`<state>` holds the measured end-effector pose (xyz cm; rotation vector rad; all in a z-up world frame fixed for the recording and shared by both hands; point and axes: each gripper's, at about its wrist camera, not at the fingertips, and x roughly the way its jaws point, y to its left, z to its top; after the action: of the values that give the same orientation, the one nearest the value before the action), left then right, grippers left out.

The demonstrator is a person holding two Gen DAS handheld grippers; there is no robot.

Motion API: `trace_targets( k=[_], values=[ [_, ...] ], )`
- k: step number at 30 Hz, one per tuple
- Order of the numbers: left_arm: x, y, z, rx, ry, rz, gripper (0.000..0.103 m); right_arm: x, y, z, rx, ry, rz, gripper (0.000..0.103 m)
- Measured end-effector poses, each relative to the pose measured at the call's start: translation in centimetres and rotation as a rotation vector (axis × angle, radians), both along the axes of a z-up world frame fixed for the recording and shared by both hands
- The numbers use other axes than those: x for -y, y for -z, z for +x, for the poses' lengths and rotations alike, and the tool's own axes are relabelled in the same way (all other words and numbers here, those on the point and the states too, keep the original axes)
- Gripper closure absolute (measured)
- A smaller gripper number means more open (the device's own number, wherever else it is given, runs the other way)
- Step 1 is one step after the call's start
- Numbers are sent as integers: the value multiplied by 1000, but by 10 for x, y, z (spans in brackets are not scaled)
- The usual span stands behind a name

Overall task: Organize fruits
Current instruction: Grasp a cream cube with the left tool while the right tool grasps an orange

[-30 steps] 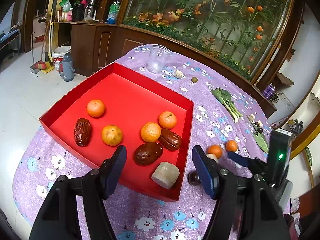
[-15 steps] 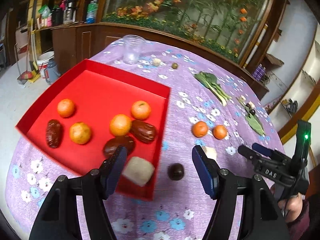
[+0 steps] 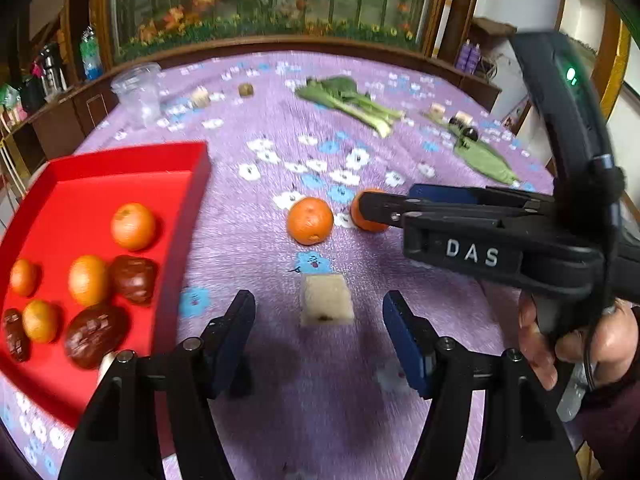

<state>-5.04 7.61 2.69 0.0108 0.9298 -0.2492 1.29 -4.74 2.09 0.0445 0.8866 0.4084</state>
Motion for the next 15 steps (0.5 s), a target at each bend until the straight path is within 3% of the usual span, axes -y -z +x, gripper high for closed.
trace_targets(
  k=[2,7,10,13,15],
  values=[
    [4,7,7,-21,4,10,40,-5,5,6,-11,-12,-13,44],
    [9,13,16,-25,19,33,72,-12,14,12,-15,-30,-31,44],
    [5,12,17,-30,13,6,79,-15,15,11,-6,-38,-48,46],
    [3,11,16,-28,1,-5,80,-19,15,8,16,-33,-89,64],
    [2,10,13,-26,-7,-9,80,-20,14,7,16,-43,-93,66]
  ],
)
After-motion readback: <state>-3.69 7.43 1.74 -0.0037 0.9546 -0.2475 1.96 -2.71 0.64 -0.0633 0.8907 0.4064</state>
